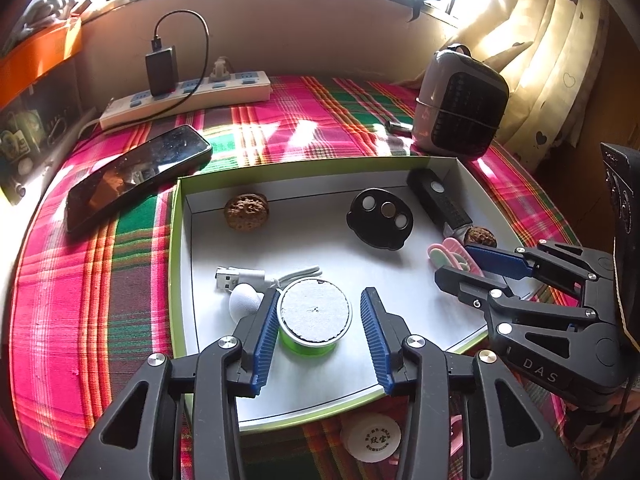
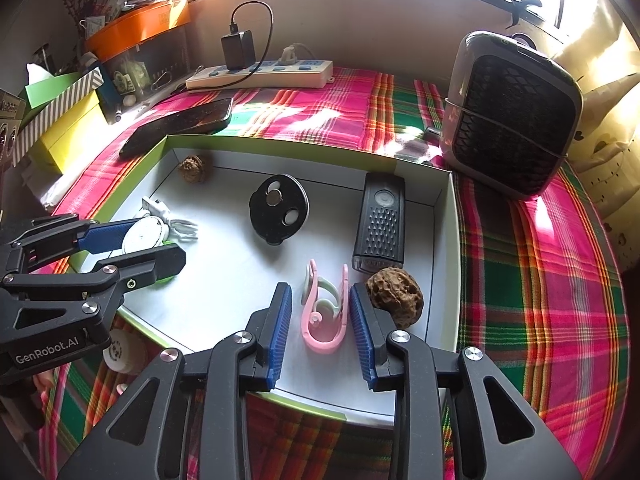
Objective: Organize objects
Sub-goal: 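Open the left tool to release the puck while the right tool releases the clip, then withdraw both open tools from the box toward the remaining objects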
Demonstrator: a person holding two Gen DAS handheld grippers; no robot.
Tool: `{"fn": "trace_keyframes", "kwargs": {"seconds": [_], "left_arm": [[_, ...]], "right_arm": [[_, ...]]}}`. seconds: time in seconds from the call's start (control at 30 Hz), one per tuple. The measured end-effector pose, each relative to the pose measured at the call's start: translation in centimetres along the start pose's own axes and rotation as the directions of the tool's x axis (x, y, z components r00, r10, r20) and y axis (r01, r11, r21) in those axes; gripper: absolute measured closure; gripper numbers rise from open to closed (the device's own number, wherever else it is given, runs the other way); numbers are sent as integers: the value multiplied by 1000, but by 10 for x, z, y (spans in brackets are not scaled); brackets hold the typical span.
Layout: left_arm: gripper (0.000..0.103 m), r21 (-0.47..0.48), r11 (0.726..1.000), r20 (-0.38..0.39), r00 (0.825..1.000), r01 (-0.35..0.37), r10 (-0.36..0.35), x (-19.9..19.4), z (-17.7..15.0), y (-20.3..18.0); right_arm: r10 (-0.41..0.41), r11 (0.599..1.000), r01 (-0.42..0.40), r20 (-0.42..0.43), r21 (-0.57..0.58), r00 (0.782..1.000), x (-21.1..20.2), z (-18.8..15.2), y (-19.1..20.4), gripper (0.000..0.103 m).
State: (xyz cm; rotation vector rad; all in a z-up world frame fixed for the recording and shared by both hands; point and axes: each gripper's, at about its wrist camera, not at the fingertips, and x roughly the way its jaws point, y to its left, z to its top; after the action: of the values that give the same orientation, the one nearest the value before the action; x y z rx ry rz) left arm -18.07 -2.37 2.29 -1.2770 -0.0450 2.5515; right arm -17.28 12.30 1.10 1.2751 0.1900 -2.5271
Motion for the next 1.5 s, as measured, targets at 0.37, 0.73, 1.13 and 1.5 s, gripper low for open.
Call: {"fn": "trace_keyframes", "kwargs": {"seconds": [0.37, 0.73, 1.13, 1.5], "left_arm": [[62, 1, 1000, 16, 1000, 5, -5, -10, -3, -2], [60, -7, 1000, 41, 999, 1, -1, -24, -8, -2], [60, -20, 1000, 64, 998, 0, 2, -40, -17, -1], [60, -49, 999, 97, 995, 2, 3, -62, -30, 6]], "right_arm": [[10, 1000, -10, 16, 7, 1000, -8, -4, 6, 61], [13, 1000, -14, 40, 24, 999, -21, -11, 9, 61], [5, 1000, -7, 67, 30, 998, -36, -18, 15, 61], [7, 1000, -8, 96, 19, 995, -54, -30, 26, 60]]}}
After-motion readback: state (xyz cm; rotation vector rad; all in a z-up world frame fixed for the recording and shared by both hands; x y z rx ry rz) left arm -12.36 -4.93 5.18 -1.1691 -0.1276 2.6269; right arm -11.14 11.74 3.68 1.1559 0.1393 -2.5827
